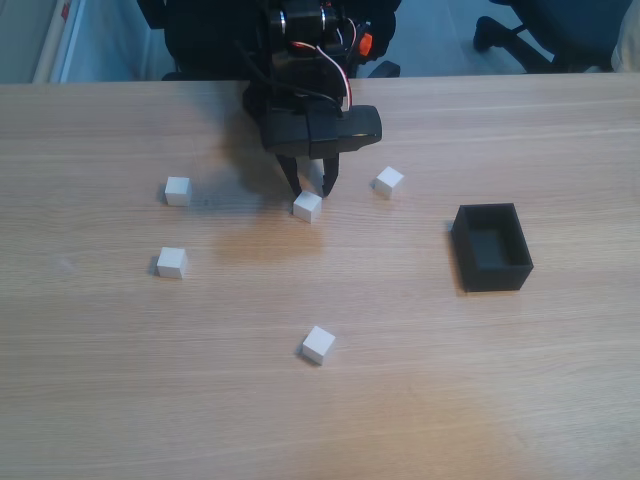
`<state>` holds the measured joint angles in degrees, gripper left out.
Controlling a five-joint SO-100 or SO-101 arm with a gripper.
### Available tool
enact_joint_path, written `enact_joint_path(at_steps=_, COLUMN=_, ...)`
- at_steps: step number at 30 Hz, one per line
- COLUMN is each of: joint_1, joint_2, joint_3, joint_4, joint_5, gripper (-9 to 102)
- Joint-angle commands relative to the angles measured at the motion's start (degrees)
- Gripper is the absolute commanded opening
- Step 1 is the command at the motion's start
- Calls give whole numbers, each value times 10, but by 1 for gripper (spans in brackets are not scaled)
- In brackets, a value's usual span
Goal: Pick blocks and place them in the box.
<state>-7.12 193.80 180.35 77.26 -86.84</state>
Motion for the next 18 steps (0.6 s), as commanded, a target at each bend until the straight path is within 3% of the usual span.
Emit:
enact_joint_path(at_steps=1, joint_1=18, joint_2=17, joint_3=37, joint_4=40, joint_5=49, gripper=0)
enact_joint_path(at_steps=18, joint_1=18, joint_2=17, joint_3=37, joint_4=39, joint_5=57, gripper=0)
